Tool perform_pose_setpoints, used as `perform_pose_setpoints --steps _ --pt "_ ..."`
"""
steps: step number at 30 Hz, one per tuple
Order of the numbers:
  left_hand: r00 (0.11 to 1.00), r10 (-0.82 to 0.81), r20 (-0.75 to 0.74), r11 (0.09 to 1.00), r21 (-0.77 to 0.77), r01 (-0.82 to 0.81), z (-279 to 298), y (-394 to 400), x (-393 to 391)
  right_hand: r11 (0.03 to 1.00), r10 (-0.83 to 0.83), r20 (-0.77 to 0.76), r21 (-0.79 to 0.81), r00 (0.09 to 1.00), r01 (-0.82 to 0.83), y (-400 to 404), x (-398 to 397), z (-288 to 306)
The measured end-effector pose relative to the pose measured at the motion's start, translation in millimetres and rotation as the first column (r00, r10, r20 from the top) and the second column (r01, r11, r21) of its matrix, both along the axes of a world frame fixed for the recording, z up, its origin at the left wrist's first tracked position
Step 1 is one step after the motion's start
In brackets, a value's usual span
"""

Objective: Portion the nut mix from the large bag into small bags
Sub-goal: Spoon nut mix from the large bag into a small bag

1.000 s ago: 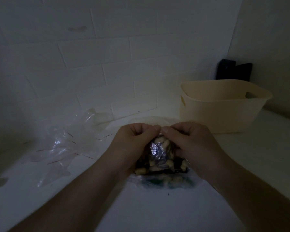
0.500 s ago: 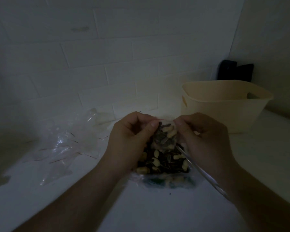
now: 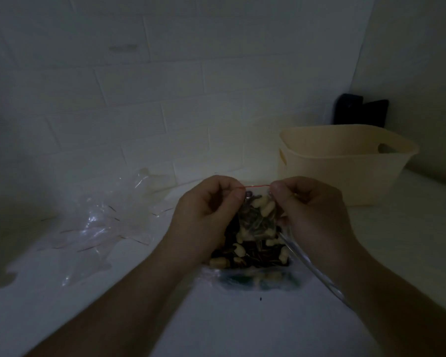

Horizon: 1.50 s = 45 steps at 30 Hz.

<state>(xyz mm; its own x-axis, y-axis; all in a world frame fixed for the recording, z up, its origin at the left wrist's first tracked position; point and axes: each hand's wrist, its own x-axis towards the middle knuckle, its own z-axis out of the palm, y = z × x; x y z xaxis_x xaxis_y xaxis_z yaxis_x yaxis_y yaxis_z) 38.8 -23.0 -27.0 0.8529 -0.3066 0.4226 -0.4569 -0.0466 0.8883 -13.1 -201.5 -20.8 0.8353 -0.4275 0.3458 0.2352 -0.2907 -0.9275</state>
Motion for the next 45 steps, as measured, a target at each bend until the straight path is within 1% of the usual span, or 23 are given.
perform_pose_setpoints --steps 2,4,6,7,9,11,16,19,21,24,26,29,33,36,41,45 --pt "0.994 -0.054 -0.097 0.998 -0.036 0.051 1.8 -1.5 0.9 1.000 -0.018 0.006 -0.018 1.000 0.018 0.2 0.5 -1.0" --pt "0.990 -0.068 -0.124 0.996 -0.073 0.059 3.1 -2.0 1.7 0.998 -0.020 0.003 -0.051 1.000 0.020 1.1 -0.5 -1.4" --pt "0.989 -0.066 -0.131 0.990 -0.130 0.049 2.9 -2.0 1.7 0.997 -0.008 0.002 -0.072 1.000 0.008 2.6 -1.7 -0.4" --pt "0.990 -0.066 -0.121 0.990 -0.135 0.050 2.4 -1.9 1.1 0.996 0.003 0.005 -0.084 1.000 -0.003 3.2 -1.7 -0.5" --pt "0.997 -0.044 -0.064 0.995 -0.087 0.038 2.2 -1.3 -0.7 0.994 0.021 -0.002 -0.111 1.000 -0.021 4.0 -1.4 -0.9" --pt "0.997 -0.042 -0.070 0.997 -0.063 0.038 2.5 -0.8 -1.1 0.994 0.009 -0.015 -0.108 1.000 -0.011 4.0 -0.5 -1.9" --pt "0.962 -0.109 -0.249 0.985 -0.154 0.072 5.4 -1.1 0.5 1.000 -0.008 -0.002 0.021 1.000 0.008 2.8 2.1 -3.1" --pt "0.929 -0.126 -0.347 0.968 -0.247 0.039 4.1 -0.5 4.3 0.999 -0.022 0.004 -0.043 1.000 0.022 2.4 2.0 -3.8" --pt "0.902 -0.150 -0.406 0.955 -0.297 0.025 5.9 -1.1 4.9 0.999 -0.003 0.004 -0.050 1.000 0.003 2.8 2.6 -4.5" --pt "0.868 -0.167 -0.467 0.947 -0.320 0.010 9.0 -4.5 3.2 0.996 -0.011 0.029 -0.083 1.000 0.014 1.2 3.2 -5.2" --pt "0.872 -0.159 -0.464 0.959 -0.284 0.023 9.2 -5.8 1.9 0.996 -0.016 0.049 -0.091 0.999 0.021 0.7 2.6 -4.7" --pt "0.889 -0.140 -0.436 0.969 -0.245 0.032 5.4 -5.5 1.5 0.999 0.003 0.049 -0.044 0.999 -0.001 2.0 2.6 -4.9" --pt "0.911 -0.074 -0.406 0.968 -0.248 -0.032 3.0 -4.1 4.0 0.985 0.087 0.013 0.147 0.996 -0.088 0.7 6.2 -7.3" --pt "0.933 -0.018 -0.359 0.975 -0.212 -0.062 1.4 -3.6 5.7 0.965 0.145 0.000 0.219 0.989 -0.141 -0.5 7.4 -9.6" --pt "0.969 0.046 -0.245 0.989 -0.124 -0.078 1.0 -1.0 5.4 0.978 0.140 0.011 0.157 0.990 -0.140 0.1 6.5 -7.6" --pt "0.985 0.168 -0.045 0.985 0.057 -0.165 1.3 3.5 6.5 0.987 0.106 -0.015 0.123 0.994 -0.103 -2.5 8.1 -8.4"
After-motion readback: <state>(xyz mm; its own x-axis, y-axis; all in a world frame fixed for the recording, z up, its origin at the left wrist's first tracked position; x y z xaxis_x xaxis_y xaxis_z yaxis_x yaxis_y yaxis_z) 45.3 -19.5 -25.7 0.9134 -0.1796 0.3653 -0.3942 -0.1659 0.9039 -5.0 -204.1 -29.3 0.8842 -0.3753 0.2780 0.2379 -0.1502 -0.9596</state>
